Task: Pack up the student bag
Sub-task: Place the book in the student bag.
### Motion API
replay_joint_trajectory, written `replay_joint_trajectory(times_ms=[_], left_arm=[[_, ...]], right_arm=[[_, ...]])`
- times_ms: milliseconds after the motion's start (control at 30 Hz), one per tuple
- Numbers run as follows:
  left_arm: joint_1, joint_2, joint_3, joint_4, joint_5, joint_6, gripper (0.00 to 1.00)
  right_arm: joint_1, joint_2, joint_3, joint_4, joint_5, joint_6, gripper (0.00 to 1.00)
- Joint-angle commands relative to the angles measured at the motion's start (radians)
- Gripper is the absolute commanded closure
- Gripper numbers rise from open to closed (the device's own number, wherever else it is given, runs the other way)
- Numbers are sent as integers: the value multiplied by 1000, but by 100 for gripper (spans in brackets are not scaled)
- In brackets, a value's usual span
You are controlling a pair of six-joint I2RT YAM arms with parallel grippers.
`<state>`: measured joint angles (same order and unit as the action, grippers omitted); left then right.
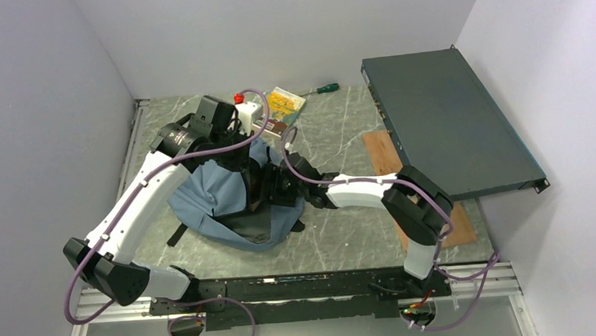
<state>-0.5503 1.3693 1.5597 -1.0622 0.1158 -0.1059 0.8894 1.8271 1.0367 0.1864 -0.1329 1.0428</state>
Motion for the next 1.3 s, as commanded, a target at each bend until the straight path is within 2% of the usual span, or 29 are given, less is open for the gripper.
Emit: replay_joint_trajectory(times_ms=[0,133,267,433,600,800,900,933,1033,1100,1267], left_arm=[[1,-52,4,66,17,14,100],[2,-61,-9,63,18,9,100],[2,-80,-22,68,23,1,100],[1,-86,-27,67,52,-4,100],[1,-86,-33,79,74,-11,100],[1,-89,-41,92,94,-18,100],[1,-94,-46,96,93,-20,100],[1,-95,-46,94,91,-19,100],[2,-98,-43,88,80,-19,100],[1,-101,-41,86,72,-20,100],[1,-111,-50,76,50,-23,100]], right_arm=[[8,-122,-55,-71,-28,-57,21],[8,-145,-109,2,-37,-32,25],[12,-95,-81,36,-13,-21,40],[19,-38,-26,41,36,-36,41],[20,7,-6,97,48,-11,50],[20,47,40,104,94,-32,51],[30,91,85,166,77,-85,69],[43,105,104,184,80,-103,72],[88,153,191,197,97,-147,72],[99,189,237,195,120,-150,68],[81,203,259,218,139,-206,63]])
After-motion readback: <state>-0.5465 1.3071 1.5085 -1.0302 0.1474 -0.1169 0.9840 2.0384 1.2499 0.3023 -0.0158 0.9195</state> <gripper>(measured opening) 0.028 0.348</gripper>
